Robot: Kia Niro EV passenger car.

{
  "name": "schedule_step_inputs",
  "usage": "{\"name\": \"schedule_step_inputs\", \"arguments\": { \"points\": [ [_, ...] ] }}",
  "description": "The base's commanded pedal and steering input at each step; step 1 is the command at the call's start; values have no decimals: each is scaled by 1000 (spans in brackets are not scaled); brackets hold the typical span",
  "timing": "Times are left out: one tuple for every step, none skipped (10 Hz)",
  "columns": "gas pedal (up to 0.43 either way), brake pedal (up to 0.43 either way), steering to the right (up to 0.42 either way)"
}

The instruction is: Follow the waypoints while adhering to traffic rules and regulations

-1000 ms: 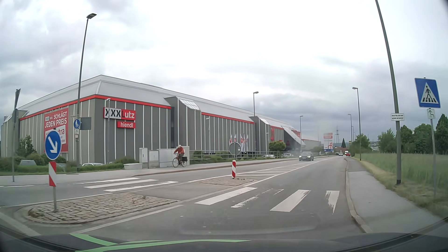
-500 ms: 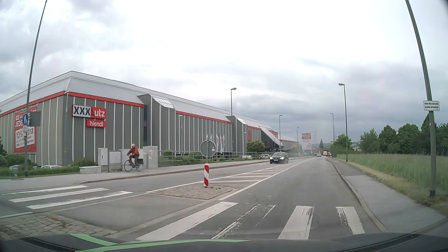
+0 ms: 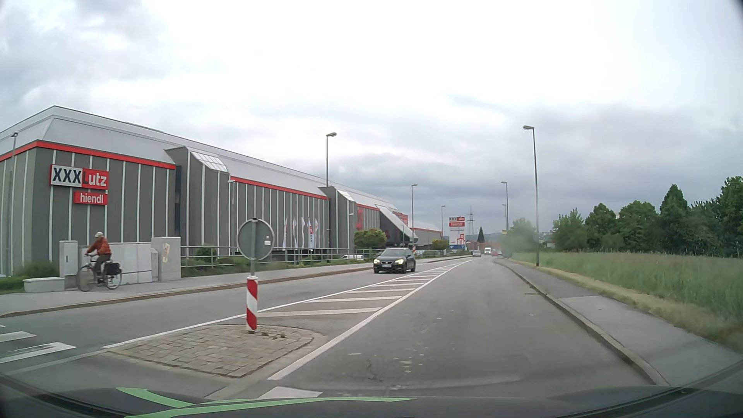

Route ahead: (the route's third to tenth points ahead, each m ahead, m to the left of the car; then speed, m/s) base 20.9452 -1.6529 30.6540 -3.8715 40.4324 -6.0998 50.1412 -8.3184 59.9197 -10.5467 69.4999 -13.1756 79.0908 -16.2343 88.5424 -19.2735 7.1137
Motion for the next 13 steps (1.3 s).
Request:
{"name": "schedule_step_inputs", "arguments": {
  "points": [
    [197,0,151],
    [197,0,146],
    [209,0,137],
    [209,0,127],
    [220,0,115],
    [228,0,97],
    [228,0,79],
    [228,0,62],
    [228,0,47],
    [228,0,38],
    [228,0,29],
    [228,0,25],
    [228,0,20]
  ]
}}
